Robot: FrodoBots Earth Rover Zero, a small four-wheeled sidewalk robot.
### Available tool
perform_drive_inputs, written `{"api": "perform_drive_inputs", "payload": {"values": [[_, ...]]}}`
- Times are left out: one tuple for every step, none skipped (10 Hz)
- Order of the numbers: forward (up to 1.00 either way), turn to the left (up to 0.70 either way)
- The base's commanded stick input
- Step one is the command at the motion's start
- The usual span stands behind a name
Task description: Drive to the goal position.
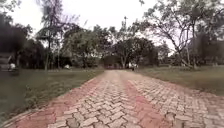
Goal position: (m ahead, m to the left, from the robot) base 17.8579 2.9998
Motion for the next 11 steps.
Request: {"api": "perform_drive_inputs", "payload": {"values": [[0.7, 0.0], [0.7, 0.0], [0.7, 0.0], [0.7, 0.0], [0.7, 0.0], [0.7, 0.0], [0.7, 0.0], [0.7, 0.0], [0.7, 0.0], [0.7, 0.0], [0.7, 0.0]]}}
